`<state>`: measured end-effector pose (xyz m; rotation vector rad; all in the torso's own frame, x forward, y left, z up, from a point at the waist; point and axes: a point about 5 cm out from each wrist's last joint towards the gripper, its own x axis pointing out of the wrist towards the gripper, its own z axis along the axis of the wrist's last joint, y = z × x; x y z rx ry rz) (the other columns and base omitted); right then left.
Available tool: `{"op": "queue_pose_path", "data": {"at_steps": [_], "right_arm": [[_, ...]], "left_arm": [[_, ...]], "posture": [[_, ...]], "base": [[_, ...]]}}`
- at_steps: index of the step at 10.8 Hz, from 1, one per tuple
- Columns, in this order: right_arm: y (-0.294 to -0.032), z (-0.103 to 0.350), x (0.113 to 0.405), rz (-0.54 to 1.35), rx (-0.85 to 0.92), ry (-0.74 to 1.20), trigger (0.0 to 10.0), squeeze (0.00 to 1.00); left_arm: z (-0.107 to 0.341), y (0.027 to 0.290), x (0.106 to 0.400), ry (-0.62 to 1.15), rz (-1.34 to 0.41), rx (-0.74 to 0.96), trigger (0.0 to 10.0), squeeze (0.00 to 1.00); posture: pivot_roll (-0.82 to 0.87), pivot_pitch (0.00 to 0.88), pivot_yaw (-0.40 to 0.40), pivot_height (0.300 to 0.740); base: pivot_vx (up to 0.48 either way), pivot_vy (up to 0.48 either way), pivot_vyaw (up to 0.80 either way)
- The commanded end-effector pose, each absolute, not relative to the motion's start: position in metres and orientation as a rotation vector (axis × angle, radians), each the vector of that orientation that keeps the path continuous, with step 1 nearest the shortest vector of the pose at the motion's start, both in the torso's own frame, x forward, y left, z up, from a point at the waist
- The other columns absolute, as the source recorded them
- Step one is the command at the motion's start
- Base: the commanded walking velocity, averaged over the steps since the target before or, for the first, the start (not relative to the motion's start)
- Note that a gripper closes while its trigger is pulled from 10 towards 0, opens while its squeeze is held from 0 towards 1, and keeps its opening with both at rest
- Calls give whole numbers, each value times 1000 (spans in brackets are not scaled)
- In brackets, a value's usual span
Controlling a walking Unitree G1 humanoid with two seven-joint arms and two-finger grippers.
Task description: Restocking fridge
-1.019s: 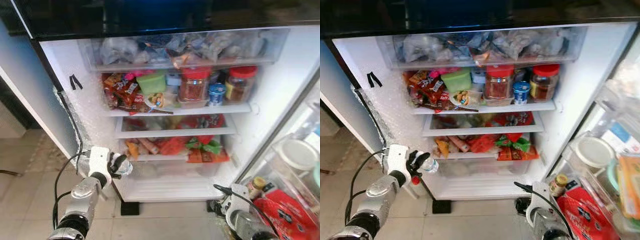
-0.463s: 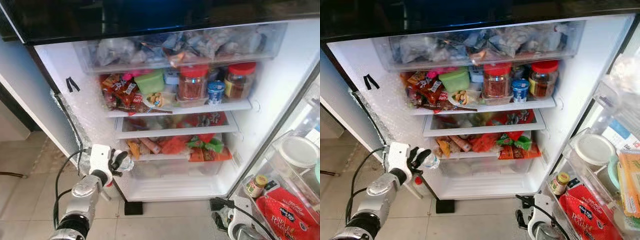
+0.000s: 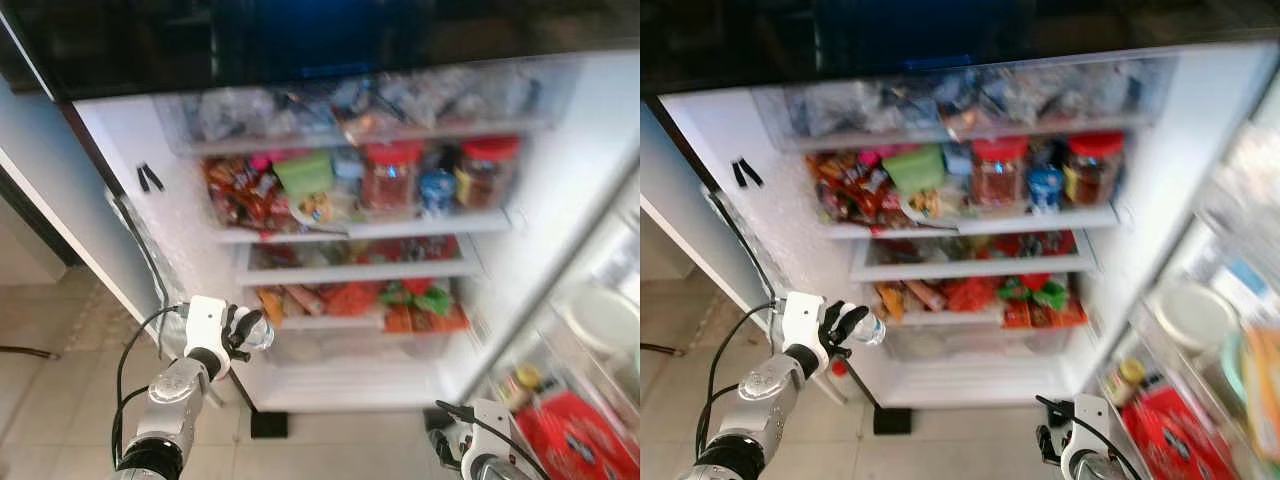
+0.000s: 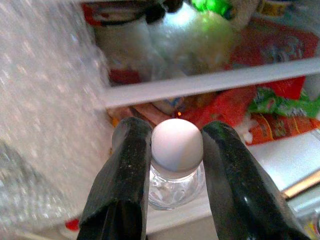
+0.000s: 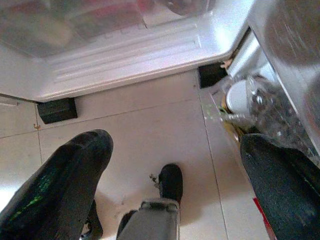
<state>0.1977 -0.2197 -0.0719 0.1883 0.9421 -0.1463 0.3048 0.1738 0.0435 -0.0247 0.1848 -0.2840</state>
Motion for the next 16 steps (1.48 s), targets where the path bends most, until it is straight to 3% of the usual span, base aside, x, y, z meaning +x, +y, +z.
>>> {"op": "queue_pose_path", "data": {"at_steps": [1,4,16], "right_arm": [[-217,-71,200,-138,186,945,10000,0],[-217,-70,203,-126,178,947,10000,0],[-220,-66,208,-72,134,937,10000,0]], "left_arm": [[47,180,305,174,-276,-17,10000,0],[47,180,306,185,-283,-11,10000,0],[46,177,301,188,-292,-33,10000,0]], "posture": [[-89,17,82,740],[-84,42,78,740],[-58,62,57,740]], "base": [[311,0,0],[305,0,0],[0,0,0]]}}
